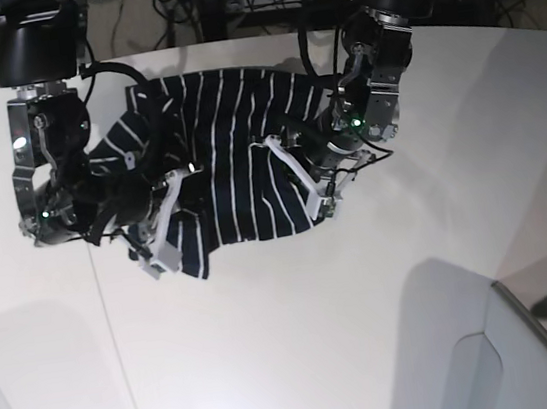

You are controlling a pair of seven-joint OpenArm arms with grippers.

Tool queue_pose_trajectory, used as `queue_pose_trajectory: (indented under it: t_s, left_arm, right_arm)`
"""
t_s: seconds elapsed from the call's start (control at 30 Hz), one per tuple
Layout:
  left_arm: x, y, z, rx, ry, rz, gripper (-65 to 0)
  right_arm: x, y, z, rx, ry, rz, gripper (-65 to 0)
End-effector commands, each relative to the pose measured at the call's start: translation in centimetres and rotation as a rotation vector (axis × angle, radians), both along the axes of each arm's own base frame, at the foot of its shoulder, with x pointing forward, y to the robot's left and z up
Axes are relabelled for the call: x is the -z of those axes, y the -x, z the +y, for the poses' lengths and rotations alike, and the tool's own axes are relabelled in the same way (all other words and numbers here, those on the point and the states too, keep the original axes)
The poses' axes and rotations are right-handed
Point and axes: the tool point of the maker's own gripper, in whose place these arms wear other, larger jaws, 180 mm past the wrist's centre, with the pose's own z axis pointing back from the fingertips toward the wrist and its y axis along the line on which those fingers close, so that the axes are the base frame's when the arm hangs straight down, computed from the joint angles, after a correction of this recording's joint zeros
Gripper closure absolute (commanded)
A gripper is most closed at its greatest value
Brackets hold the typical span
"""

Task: Layout the t-shirt on the table in an organized manner, then fold the t-shirt properly
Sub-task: 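Grasp both ends and fold them toward each other with both grippers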

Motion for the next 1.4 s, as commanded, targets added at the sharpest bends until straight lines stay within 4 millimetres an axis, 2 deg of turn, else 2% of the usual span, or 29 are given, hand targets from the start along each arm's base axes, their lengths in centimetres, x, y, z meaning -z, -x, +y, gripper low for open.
queue_pose_trajectory:
  t_s: [0.0, 0.2, 0.3, 0.5, 0.67, 0.83, 1.03, 1.13, 1.27, 1.37]
  left_arm:
    - [1.0, 1.3, 0.0, 0.022, -0.02, 0.065, 0.0]
    - [0.8, 0.9, 0.2, 0.019, -0.024, 0.058, 0.0]
    - [0.6, 0.7, 0.4, 0.02, -0.028, 0.052, 0.0]
    - [0.5, 0.5, 0.5, 0.018, -0.028, 0.046, 0.0]
    - [0.4, 0.4, 0.7, 0.015, -0.031, 0.044, 0.0]
    - [-1.2, -0.6, 1.3, 0.021, -0.038, -0.013, 0.0]
    - [-3.0, -2.0, 4.8, -0.063, -0.055, -0.069, 0.0]
    - [-3.9, -2.5, 6.7, -0.095, -0.073, -0.099, 0.0]
    - [-4.3, -1.8, 7.5, -0.101, -0.083, -0.11, 0.0]
    - [-4.4, -0.6, 9.1, -0.077, -0.147, -0.116, 0.0]
  right_arm:
    - [-1.3, -1.1, 0.6, -0.008, -0.022, -0.049, -0.6]
    - [-1.2, -0.9, 1.6, -0.037, -0.025, -0.049, -0.6]
    - [-1.7, -1.3, 2.7, -0.029, -0.057, -0.068, -0.6]
    - [0.1, -0.8, 3.5, 0.027, -0.084, 0.038, -0.6]
    - [0.3, -0.8, 3.6, 0.082, -0.094, 0.074, -0.6]
    - [0.4, -0.8, 3.9, 0.121, -0.104, 0.103, -0.6]
    - [0.6, -0.7, 4.1, 0.125, -0.107, 0.114, -0.6]
    - [1.8, 0.1, 4.2, 0.123, -0.104, 0.168, -0.6]
    - [2.6, 0.8, 4.5, 0.121, -0.108, 0.203, -0.6]
    - [2.5, 0.7, 4.6, 0.121, -0.111, 0.201, -0.6]
